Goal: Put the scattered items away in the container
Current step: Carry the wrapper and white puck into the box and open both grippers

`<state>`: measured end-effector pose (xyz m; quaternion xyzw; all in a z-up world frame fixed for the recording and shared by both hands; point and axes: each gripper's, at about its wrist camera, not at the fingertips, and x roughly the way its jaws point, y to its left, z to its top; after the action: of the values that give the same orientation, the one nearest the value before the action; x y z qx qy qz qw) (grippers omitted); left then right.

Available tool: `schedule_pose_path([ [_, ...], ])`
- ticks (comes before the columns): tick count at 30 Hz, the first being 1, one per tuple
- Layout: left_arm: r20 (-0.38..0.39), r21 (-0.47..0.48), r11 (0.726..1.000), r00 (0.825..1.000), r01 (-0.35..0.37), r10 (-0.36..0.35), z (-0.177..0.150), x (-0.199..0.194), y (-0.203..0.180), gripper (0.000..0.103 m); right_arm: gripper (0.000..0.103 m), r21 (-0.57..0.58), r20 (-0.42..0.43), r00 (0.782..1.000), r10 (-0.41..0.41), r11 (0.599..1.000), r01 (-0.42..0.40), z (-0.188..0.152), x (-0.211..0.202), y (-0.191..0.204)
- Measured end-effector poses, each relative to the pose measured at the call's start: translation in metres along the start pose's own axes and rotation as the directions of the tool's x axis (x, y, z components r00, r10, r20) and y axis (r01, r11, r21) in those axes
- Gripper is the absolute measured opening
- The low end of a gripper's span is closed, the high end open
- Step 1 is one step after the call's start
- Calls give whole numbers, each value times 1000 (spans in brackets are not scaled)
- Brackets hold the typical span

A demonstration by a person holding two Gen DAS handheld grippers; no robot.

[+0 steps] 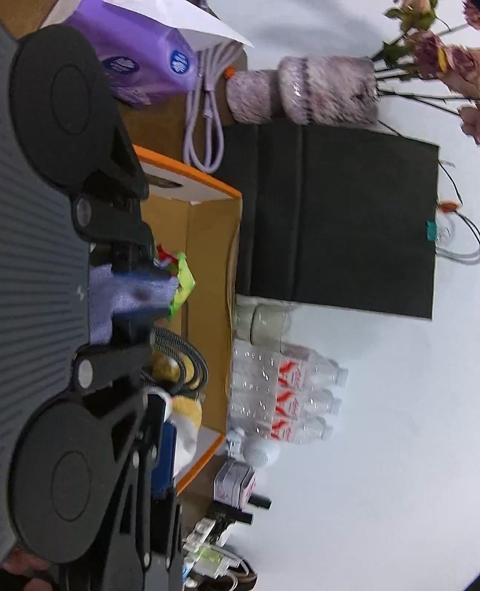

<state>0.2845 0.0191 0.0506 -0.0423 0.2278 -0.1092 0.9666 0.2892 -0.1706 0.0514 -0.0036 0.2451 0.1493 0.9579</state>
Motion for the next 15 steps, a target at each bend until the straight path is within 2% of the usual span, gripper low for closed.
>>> schedule_pose_path([
  [1,-1,-17,1000,1000,-6,6,0,-1,2,62,44,8,-6,1000,-1,1000,1,0,0,-2],
  [2,0,-29,999,1000,-24,24,1,-2,3,68,55,16,-7,1000,-8,1000,8,0,-1,-4],
  [3,-1,-33,998,999,-52,52,2,-3,4,78,59,22,-6,1000,-21,1000,21,0,-2,-6],
  [4,0,-33,997,997,-73,73,3,-4,5,88,70,26,-8,999,-32,999,32,1,-3,-9],
  [5,1,-36,995,996,-93,93,4,-5,6,94,83,32,-10,999,-40,999,41,2,-6,-11],
  [6,0,-45,992,993,-114,114,6,-6,8,103,91,41,-14,999,-43,998,44,4,-7,-14],
  [7,0,-55,991,992,-123,123,8,-7,10,103,103,50,-19,999,-43,998,44,6,-9,-17],
  [11,-9,-86,991,994,-106,105,14,-13,13,103,103,59,-28,998,-55,997,56,10,-17,-22],
  [15,-1,-60,992,993,-114,114,15,-17,7,103,103,55,-26,998,-63,996,64,12,-19,-23],
])
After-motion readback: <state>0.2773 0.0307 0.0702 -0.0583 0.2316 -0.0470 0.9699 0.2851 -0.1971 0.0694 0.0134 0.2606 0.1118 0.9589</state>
